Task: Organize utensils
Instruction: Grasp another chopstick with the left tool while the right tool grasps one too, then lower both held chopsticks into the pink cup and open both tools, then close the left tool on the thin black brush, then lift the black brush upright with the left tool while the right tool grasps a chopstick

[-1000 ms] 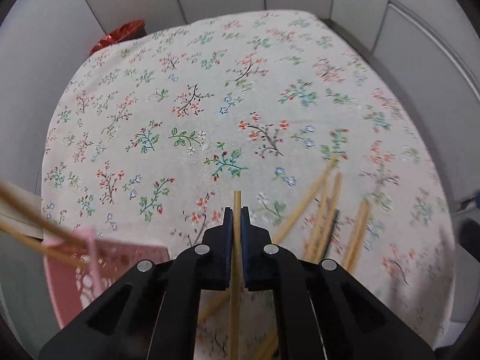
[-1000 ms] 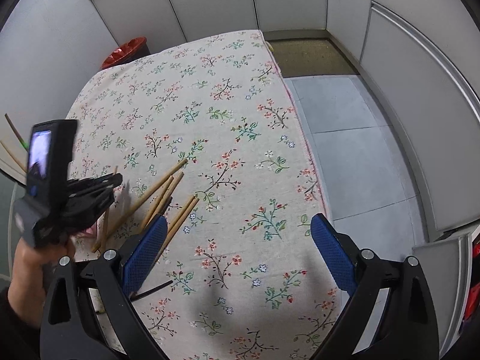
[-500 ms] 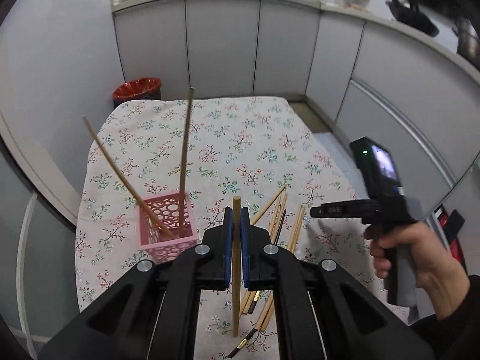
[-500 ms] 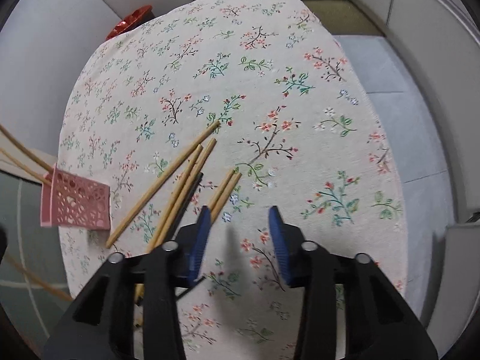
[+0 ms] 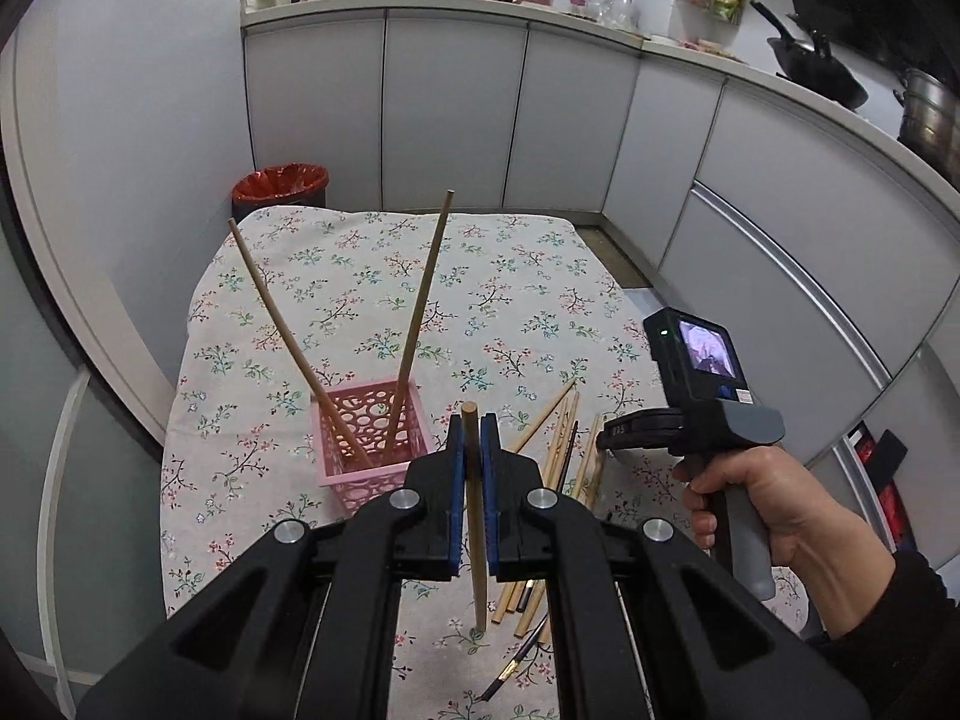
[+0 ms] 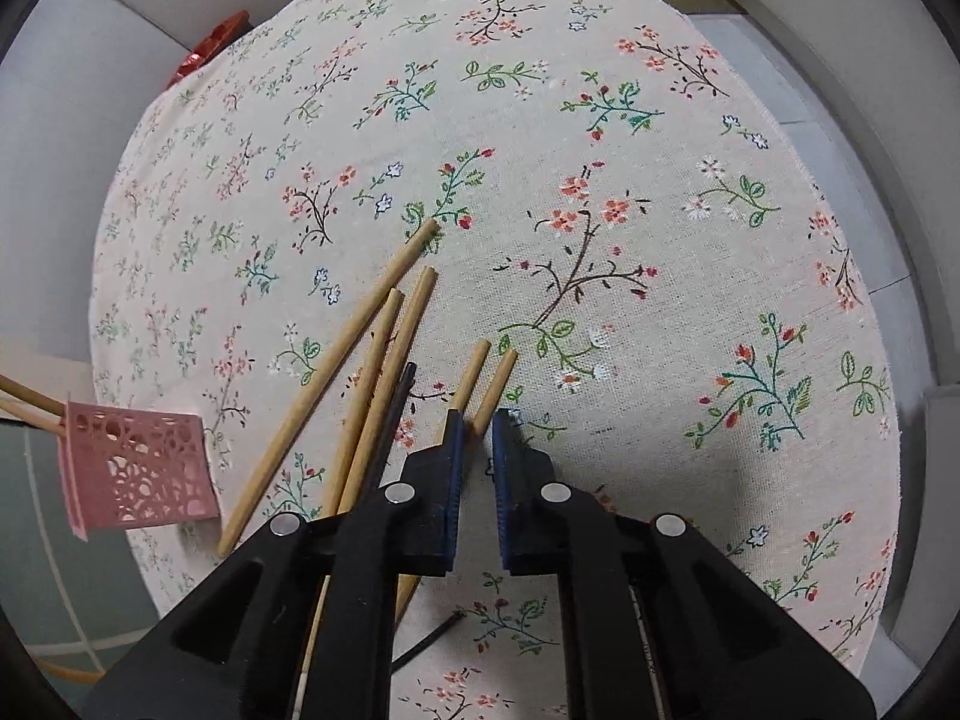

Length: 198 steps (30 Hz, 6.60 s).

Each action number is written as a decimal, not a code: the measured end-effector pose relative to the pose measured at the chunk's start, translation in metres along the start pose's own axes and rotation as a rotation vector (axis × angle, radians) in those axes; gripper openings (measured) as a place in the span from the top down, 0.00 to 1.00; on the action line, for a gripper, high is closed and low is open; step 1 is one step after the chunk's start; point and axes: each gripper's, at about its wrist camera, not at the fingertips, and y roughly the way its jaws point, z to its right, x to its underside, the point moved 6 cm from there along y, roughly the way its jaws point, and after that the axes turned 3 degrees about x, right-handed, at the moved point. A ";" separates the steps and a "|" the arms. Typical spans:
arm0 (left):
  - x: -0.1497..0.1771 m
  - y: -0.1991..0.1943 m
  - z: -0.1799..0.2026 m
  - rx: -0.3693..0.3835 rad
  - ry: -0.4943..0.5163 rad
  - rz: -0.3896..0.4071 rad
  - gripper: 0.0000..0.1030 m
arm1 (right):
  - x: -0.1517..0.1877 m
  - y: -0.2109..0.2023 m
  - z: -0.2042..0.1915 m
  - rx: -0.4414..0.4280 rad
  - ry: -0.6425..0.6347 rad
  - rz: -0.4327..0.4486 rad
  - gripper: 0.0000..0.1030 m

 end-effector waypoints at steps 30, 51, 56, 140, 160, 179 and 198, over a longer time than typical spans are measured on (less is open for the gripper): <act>-0.014 -0.067 -0.009 -0.008 -0.041 0.198 0.95 | 0.054 -0.194 -0.025 -0.214 -0.124 0.483 0.97; -0.067 -0.100 -0.068 -0.141 -0.192 0.500 0.95 | 0.061 -0.298 -0.089 -0.408 -0.271 0.806 0.97; -0.069 -0.076 -0.075 -0.145 -0.207 0.467 0.95 | 0.055 -0.298 -0.109 -0.455 -0.284 0.821 0.97; 0.111 0.177 0.098 0.149 0.141 -0.551 0.71 | 0.060 -0.099 0.083 0.063 -0.178 0.178 0.08; 0.080 0.119 0.066 0.067 0.106 -0.392 0.96 | 0.054 -0.096 0.085 0.061 -0.156 0.172 0.08; 0.030 0.017 -0.010 0.044 -0.017 -0.114 0.96 | 0.027 -0.032 -0.002 0.040 -0.194 0.055 0.41; 0.035 0.002 -0.039 0.039 -0.082 -0.097 0.96 | 0.013 0.004 -0.042 0.202 -0.242 0.039 0.84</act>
